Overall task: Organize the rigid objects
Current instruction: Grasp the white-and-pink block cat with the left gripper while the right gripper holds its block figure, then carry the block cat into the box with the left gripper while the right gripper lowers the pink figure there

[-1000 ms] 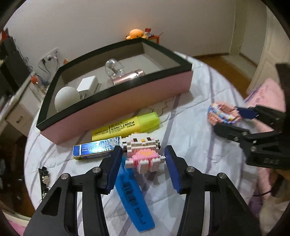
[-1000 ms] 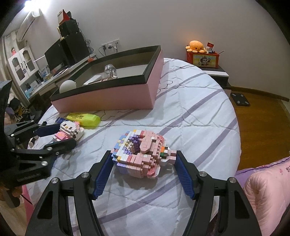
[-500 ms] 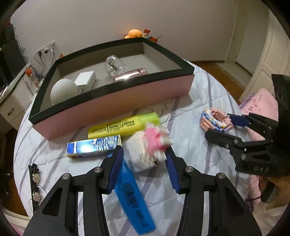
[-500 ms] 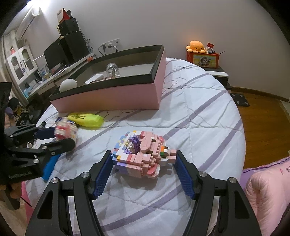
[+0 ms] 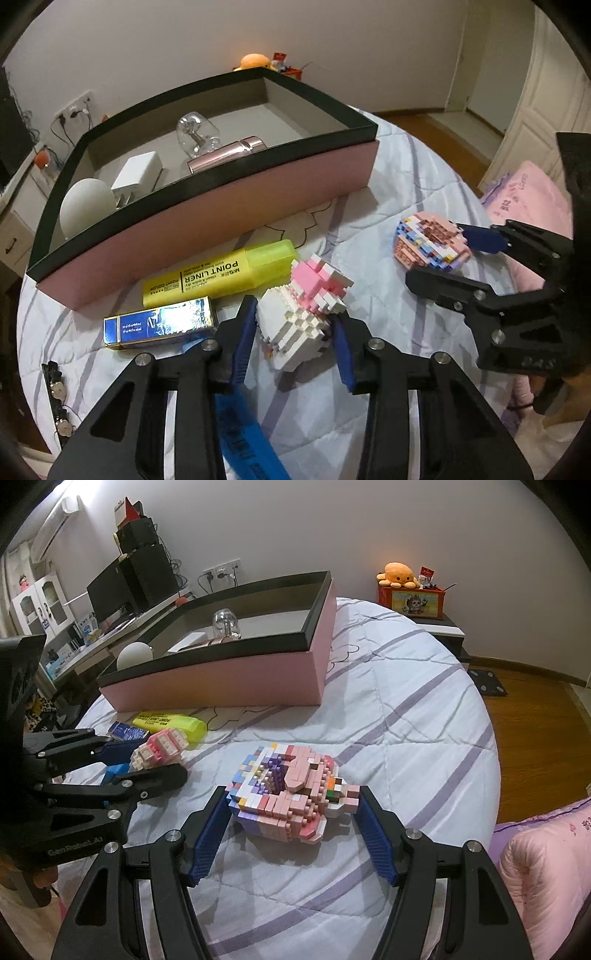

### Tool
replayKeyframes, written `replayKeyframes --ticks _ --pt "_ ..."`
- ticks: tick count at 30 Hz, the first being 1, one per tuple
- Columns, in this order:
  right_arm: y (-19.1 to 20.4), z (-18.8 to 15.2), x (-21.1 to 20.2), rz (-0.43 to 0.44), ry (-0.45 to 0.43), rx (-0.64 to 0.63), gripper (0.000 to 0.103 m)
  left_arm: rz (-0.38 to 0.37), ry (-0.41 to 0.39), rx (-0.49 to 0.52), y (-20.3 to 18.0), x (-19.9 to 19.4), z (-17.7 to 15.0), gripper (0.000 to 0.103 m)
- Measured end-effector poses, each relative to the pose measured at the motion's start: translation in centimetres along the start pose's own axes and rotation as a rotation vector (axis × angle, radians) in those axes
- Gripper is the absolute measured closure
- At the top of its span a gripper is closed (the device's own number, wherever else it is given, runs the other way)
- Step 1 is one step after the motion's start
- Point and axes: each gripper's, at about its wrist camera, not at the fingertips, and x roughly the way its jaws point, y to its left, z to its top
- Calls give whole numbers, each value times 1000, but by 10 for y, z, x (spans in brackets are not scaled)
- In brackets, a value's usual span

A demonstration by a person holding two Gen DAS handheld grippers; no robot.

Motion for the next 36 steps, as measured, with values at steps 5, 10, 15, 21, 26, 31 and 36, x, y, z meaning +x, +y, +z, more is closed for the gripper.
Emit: replayKeyframes --ticks 5,10,15,21,26,31,36 --pt "-4 2 -3 24 -17 19 34 -32 -13 -12 6 -12 -2 64" --pt "-1 8 -10 27 -36 14 34 -70 -68 -33 16 -36 -2 64" --pt "10 17 -21 29 -64 -12 34 -90 -119 -48 25 -55 2 64" --pt "30 39 -39 44 -115 -68 34 -104 -189 -48 41 -78 13 64" --pt "44 69 -40 32 -151 -112 34 -101 -219 -47 57 -82 35 64" --pt "51 98 -15 13 -134 -127 34 -99 -208 -83 82 -69 51 64" --pt "46 112 21 -29 -84 -124 34 -82 -168 -132 109 -43 58 64"
